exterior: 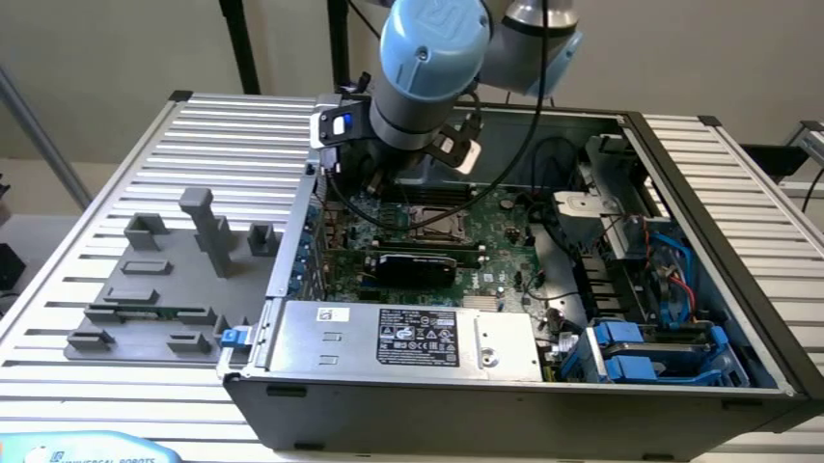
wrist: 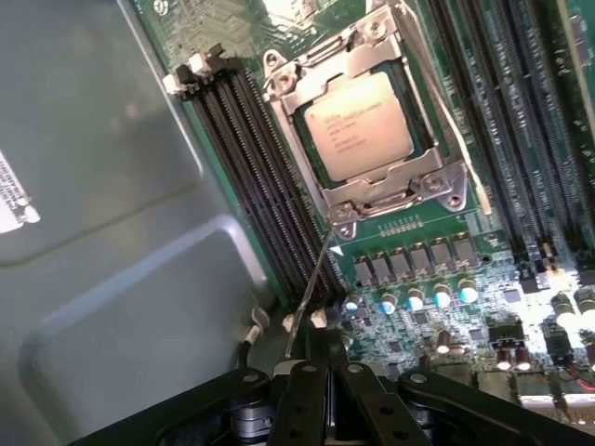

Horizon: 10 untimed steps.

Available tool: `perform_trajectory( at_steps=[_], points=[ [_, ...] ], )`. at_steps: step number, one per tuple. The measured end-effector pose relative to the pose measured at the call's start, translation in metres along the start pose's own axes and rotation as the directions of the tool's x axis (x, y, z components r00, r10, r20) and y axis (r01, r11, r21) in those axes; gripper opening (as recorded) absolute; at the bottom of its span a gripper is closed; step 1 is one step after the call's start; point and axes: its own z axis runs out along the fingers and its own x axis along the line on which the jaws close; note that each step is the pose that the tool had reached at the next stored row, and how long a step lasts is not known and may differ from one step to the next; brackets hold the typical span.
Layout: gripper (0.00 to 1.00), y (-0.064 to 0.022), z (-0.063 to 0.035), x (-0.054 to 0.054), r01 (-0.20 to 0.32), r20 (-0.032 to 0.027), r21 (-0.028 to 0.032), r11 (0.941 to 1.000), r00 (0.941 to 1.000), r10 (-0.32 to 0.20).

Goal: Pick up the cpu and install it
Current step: 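Install the first cpu locking lever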

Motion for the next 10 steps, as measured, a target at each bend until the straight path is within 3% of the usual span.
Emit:
perform_trajectory(
  at_steps=[2, 3, 5, 10],
  points=[
    [0.11, 0.0, 0.0, 0.0, 0.007, -0.0338, 0.0121, 0.9999, 0.9994, -0.007],
    [0.11, 0.0, 0.0, 0.0, 0.01, -0.0468, 0.0162, 0.9998, 0.9989, -0.009],
    [0.11, 0.0003, -0.0002, 0.0, 0.012, -0.0517, 0.0169, 0.9998, 0.9986, -0.011],
    [0.11, 0.0058, -0.0021, 0.0003, 0.013, -0.0524, 0.0148, 0.9998, 0.9986, -0.012]
  ],
)
